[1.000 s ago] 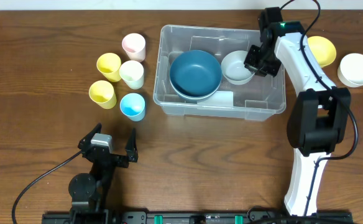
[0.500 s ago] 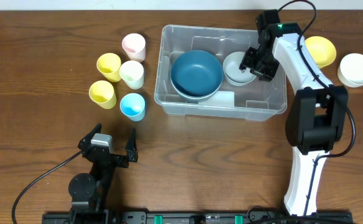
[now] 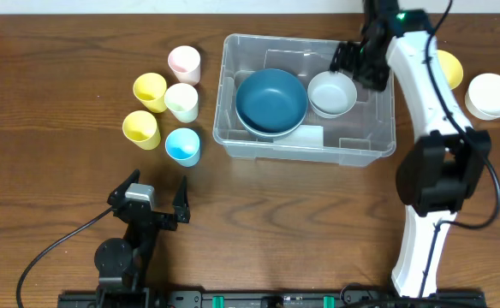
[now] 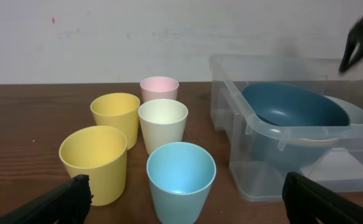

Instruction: Pack container

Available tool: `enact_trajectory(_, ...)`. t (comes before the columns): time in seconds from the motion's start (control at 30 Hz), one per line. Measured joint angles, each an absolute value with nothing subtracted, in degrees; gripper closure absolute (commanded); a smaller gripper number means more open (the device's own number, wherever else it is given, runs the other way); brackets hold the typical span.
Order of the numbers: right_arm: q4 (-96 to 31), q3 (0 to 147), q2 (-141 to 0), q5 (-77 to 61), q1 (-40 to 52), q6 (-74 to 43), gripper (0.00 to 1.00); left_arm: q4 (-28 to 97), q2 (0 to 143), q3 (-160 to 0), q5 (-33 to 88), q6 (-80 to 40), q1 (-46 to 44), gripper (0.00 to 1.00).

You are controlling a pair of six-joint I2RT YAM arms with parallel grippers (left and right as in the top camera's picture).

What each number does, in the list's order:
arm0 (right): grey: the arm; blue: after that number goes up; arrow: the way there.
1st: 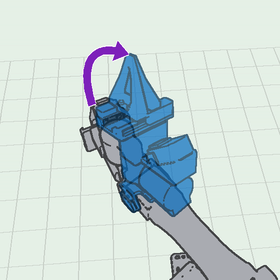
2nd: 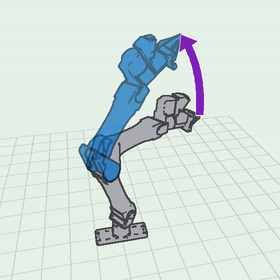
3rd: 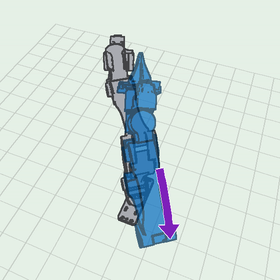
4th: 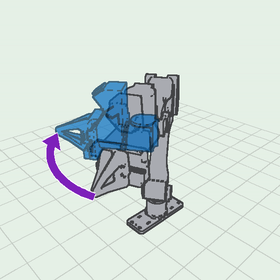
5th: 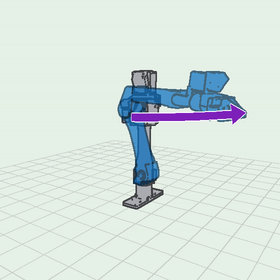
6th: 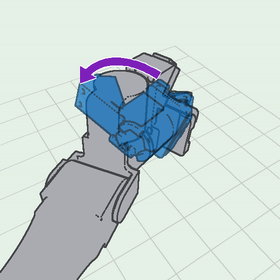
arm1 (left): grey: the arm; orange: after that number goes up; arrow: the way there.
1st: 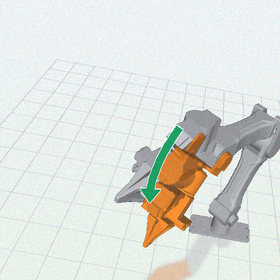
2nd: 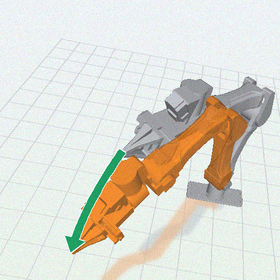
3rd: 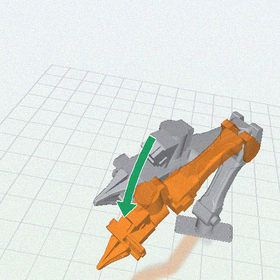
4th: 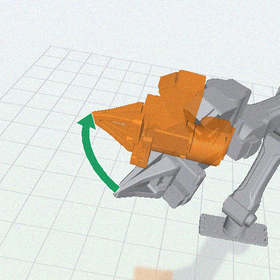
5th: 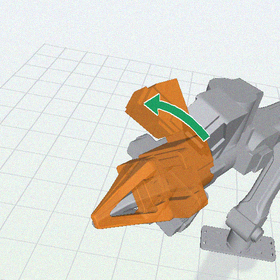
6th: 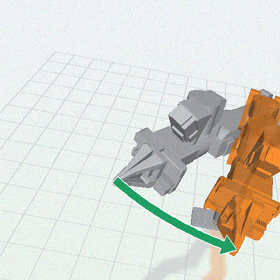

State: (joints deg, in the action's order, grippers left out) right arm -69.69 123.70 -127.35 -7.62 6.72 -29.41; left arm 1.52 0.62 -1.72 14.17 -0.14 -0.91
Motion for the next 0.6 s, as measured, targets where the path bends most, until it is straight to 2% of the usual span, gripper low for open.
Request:
enact_trajectory(0.1,-72.5,129.0,-124.3,-6.2,6.2,-29.3,0.04,1.5,0.6,-1.7,14.2,-0.1,-0.9,0.02)
enact_trajectory(0.23,-75.9,133.2,-119.5,-1.2,2.5,-29.8,0.03,1.5,0.6,-1.7,14.2,-0.1,-0.9,0.02)
enact_trajectory(0.33,-78.0,134.2,-117.2,1.8,-3.8,-30.0,0.02,1.5,0.6,-1.7,14.2,-0.1,-0.9,0.02)
enact_trajectory(0.6,-78.8,131.9,-120.0,5.0,-19.1,-26.0,0.03,1.5,0.6,-1.7,14.2,-0.1,-0.9,0.02)
